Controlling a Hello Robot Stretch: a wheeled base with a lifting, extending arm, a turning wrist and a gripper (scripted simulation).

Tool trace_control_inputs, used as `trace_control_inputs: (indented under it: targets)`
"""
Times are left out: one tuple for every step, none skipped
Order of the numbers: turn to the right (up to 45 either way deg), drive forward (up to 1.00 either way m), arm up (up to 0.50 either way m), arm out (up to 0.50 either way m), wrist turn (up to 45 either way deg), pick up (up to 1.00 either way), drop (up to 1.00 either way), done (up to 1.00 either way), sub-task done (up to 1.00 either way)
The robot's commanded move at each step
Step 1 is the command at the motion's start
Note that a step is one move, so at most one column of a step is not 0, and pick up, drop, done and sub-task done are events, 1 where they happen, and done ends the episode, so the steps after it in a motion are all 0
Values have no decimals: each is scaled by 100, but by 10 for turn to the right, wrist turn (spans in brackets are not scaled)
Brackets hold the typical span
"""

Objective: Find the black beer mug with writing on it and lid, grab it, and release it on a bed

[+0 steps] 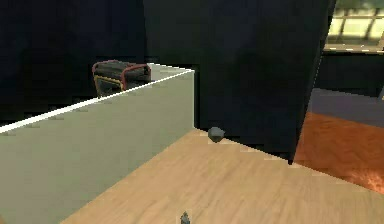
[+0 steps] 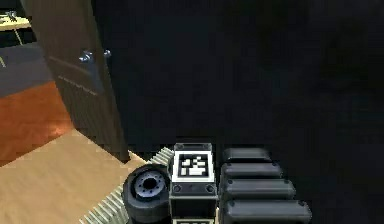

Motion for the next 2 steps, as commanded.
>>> trace_control_inputs:
  targets:
    - [-120,0,0,0,0,0,0,0,0]
    - [0,100,0,0,0,0,0,0,0]
